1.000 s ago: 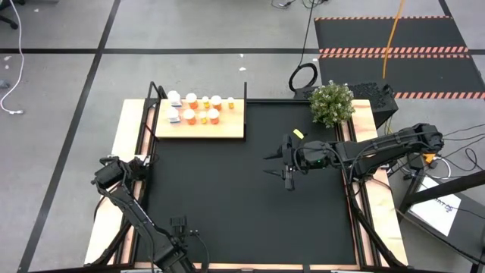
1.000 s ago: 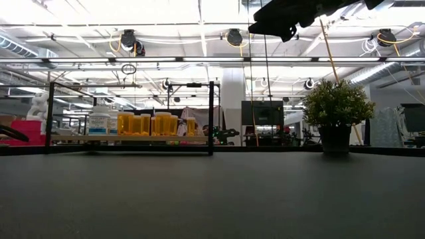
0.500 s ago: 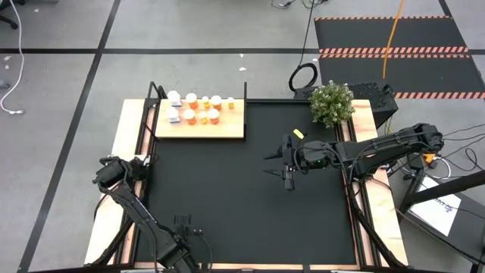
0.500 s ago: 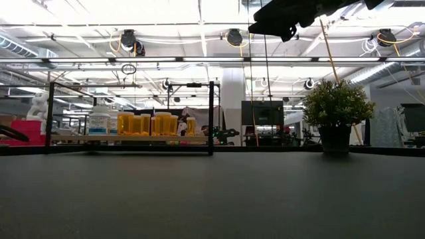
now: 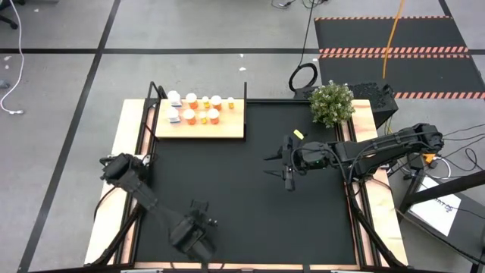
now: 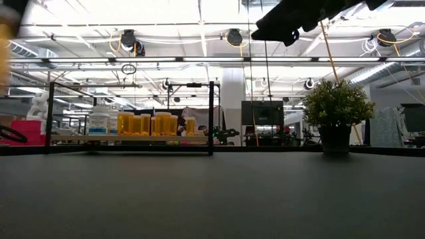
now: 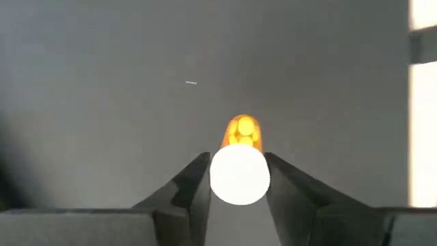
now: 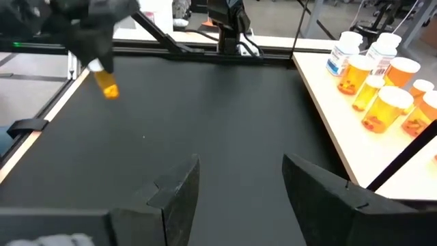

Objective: Pick and place medicine bottles onto shelf by color
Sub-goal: Put the small orange pill bottle aligned with the other small pill bottle

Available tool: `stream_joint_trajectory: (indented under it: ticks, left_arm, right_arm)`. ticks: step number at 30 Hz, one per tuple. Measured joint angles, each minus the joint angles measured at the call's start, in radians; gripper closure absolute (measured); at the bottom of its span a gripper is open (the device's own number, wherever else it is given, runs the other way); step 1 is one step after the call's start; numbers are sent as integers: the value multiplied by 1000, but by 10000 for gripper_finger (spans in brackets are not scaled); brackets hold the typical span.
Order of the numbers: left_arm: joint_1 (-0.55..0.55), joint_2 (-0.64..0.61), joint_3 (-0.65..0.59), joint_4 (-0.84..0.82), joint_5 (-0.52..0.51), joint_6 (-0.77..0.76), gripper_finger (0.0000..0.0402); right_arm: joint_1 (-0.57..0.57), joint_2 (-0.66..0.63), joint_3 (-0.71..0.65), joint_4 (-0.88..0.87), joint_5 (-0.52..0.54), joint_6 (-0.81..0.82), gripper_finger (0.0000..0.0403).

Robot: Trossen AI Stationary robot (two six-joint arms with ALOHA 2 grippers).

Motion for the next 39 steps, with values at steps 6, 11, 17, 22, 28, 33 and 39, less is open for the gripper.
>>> stream_joint_trajectory:
  ticks: [6,11,17,22,28,33,39]
  left_arm:
    - [134,0,116,-113,-74,244,270]
    - [263,0,222,-178,-103,435,269]
    - [425,-23,320,-183,-120,635,269]
    - [574,-40,378,-175,-122,747,268]
    - [753,-42,417,-169,-122,827,268]
    - [882,-41,417,-128,-122,868,268]
    - [1007,-40,417,-55,-66,917,268]
  right_arm:
    - [0,0,0,-36,0,0,200]
    - [0,0,0,-89,0,15,200]
    - [0,0,0,-165,0,37,200]
    - [0,0,0,-158,0,20,200]
    - [-2,0,0,-135,1,-45,200]
    - [-2,0,0,-135,44,-84,200]
    - [-2,0,0,-136,50,-71,200]
